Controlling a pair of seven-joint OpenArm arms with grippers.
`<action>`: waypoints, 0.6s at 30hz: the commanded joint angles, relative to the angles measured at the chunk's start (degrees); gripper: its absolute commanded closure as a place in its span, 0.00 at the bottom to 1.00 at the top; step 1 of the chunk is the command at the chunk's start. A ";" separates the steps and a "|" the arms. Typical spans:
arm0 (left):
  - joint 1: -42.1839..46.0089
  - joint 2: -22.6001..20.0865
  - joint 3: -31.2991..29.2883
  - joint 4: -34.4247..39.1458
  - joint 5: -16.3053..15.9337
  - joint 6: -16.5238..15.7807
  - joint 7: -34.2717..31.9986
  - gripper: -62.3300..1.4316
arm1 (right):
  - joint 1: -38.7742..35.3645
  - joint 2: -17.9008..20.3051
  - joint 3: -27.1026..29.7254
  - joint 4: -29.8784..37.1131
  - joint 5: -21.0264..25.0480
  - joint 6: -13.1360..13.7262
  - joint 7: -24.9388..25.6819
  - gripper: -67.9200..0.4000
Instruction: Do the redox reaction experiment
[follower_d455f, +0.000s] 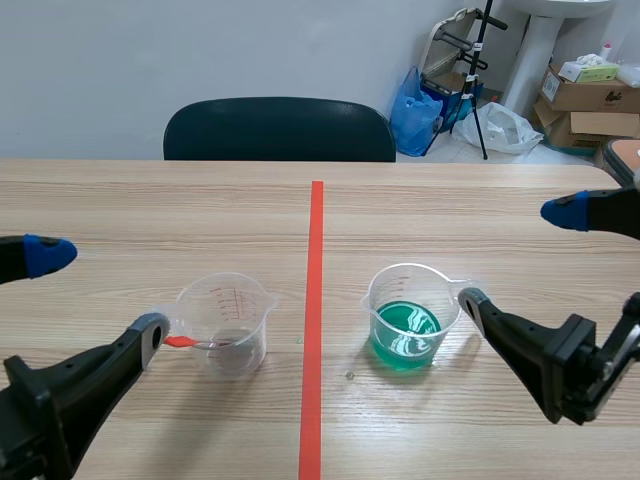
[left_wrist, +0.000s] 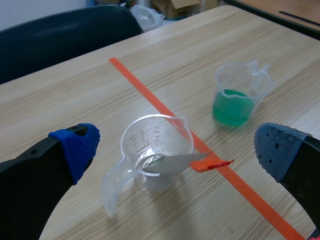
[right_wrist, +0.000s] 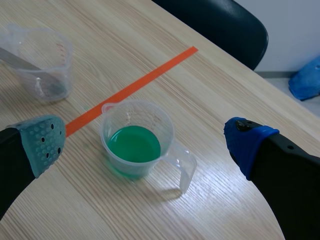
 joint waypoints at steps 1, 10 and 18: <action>2.29 0.20 -1.49 1.01 -0.28 0.15 -1.05 0.00 | 1.55 0.59 -0.90 0.87 0.48 1.07 0.81 0.00; 17.22 0.11 -10.51 1.01 1.64 2.93 -12.07 0.00 | 8.98 0.57 -12.02 0.24 -5.88 2.45 0.81 0.00; 30.36 0.33 -17.70 0.96 2.75 4.74 -17.09 0.00 | 19.30 0.20 -27.36 -8.39 -8.37 2.43 5.01 0.00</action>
